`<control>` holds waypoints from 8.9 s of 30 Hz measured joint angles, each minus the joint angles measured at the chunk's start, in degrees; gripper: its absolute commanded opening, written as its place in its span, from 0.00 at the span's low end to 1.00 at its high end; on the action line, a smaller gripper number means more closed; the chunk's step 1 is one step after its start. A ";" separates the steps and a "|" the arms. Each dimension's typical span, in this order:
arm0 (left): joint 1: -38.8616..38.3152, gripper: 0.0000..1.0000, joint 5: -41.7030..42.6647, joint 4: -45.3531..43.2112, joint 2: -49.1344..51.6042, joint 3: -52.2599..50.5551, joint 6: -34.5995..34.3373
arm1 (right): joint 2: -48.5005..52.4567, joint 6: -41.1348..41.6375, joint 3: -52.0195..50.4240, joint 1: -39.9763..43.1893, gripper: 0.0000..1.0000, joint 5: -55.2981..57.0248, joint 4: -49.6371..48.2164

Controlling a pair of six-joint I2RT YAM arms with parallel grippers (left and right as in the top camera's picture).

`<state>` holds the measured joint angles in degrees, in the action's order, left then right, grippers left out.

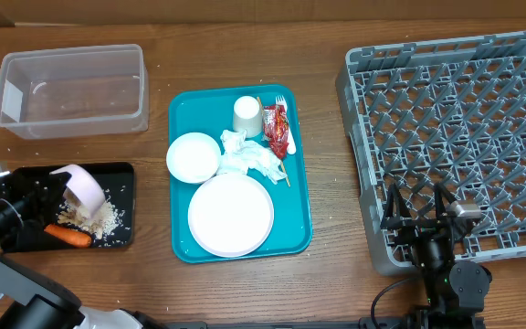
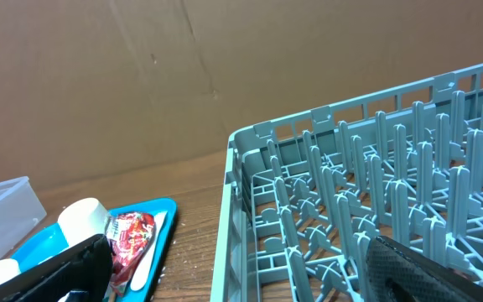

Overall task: Sort waste into correct bins and load items into the dishwasher rack
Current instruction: 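Tilt the pink bowl to pour its rice and shells onto the black tray, then carry the emptied pink bowl right and set it on the teal tray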

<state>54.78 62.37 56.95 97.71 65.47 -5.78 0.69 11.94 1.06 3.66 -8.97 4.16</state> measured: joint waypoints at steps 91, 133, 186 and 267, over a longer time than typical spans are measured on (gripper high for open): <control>-5.09 0.21 1.44 3.96 0.09 -2.45 5.20 | 0.00 0.02 0.00 0.02 1.00 0.00 -0.02; -42.47 0.47 -79.32 -9.07 -0.96 -0.74 -24.24 | 0.00 0.00 0.00 0.00 1.00 0.00 -0.02; -42.47 0.04 -71.23 -11.56 1.73 -1.81 -17.35 | 0.00 0.02 0.00 0.00 1.00 0.02 -0.04; -75.65 0.15 -77.11 -22.84 11.17 21.57 -8.31 | 0.00 0.00 0.00 0.00 1.00 0.00 -0.02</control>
<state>-20.86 -14.74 34.11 108.88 87.05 -14.09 0.69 11.94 1.06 3.66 -8.97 4.14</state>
